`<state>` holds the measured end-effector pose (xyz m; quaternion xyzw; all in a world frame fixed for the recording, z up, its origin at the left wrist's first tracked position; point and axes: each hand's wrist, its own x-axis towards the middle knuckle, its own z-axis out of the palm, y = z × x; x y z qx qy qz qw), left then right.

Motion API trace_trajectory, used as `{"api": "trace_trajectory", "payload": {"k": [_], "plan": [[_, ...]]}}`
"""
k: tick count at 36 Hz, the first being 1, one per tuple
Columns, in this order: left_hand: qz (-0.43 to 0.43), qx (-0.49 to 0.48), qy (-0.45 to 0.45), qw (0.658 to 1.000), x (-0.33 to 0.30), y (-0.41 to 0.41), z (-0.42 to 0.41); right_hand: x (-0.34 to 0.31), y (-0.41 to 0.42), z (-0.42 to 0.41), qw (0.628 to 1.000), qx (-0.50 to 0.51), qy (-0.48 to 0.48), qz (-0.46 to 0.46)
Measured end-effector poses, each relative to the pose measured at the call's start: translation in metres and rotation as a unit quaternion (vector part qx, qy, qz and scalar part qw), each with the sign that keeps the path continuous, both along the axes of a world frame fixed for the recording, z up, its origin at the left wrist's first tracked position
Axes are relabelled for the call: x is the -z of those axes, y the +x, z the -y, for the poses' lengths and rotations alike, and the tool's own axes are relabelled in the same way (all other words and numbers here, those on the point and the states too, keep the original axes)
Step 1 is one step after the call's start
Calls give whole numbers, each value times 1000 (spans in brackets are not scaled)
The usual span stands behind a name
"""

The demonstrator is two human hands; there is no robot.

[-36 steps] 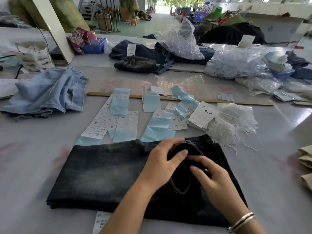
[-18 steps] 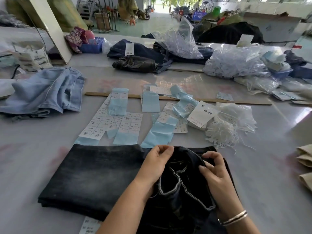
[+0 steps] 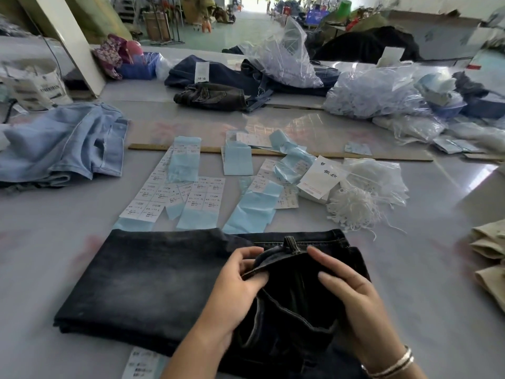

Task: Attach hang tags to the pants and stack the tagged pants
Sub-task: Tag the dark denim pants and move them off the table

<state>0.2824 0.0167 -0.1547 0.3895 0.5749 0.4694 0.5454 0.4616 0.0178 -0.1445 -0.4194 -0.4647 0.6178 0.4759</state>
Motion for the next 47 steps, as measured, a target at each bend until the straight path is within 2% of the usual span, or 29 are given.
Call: {"api": "trace_trajectory", "payload": {"k": [2, 3, 6, 8, 10, 12, 14, 17, 20, 23, 26, 29, 32, 34, 37, 38, 41, 44, 47], "plan": [[-67, -6, -15, 998, 4, 6, 7, -3, 5, 4, 985, -37, 91, 139], [-106, 15, -35, 994, 4, 6, 12, -3, 6, 7, 975, -39, 124, 178], [-158, 123, -86, 976, 2, 1, 23, 0, 7, 14, 964, -34, 169, 201], [-160, 163, -77, 970, 0, 0, 29, 5, 5, 18, 969, -33, 171, 173], [-128, 169, -33, 977, 1, 0, 33, 11, 5, 20, 986, -14, 136, 98], [-44, 143, 3, 989, 4, 1, 37, 14, 6, 20, 996, 2, 85, -5], [52, 100, 9, 994, 6, 2, 38, 13, 8, 19, 997, -5, 70, -36], [126, 30, 7, 991, 9, 6, 37, 4, 9, 14, 990, -46, 120, 62], [163, -14, 2, 987, 8, 9, 31, -6, 9, 3, 953, -34, 218, 208], [165, -37, 11, 986, 5, 12, 26, -11, 11, -5, 934, 6, 257, 246], [144, -45, 33, 988, 1, 17, 21, -13, 13, -9, 893, 10, 254, 371], [130, -58, 52, 988, 0, 22, 20, -19, 18, -12, 861, -32, 207, 463], [79, -63, 85, 991, 2, 27, 25, -26, 21, -9, 833, -87, 138, 528], [36, -51, 111, 992, 3, 31, 28, -29, 18, -6, 821, -69, 99, 558], [1, -42, 134, 990, 4, 36, 29, -29, 11, -3, 798, -52, 94, 592], [-4, -44, 137, 990, 5, 36, 29, -28, 10, -3, 801, -54, 105, 587], [11, -59, 140, 988, 5, 34, 26, -19, 19, -7, 861, -56, 131, 488], [29, -62, 145, 987, 3, 30, 25, -12, 26, -8, 924, -20, 105, 368], [91, -67, 126, 986, 2, 27, 27, -2, 29, -5, 969, -1, 56, 241]]}}
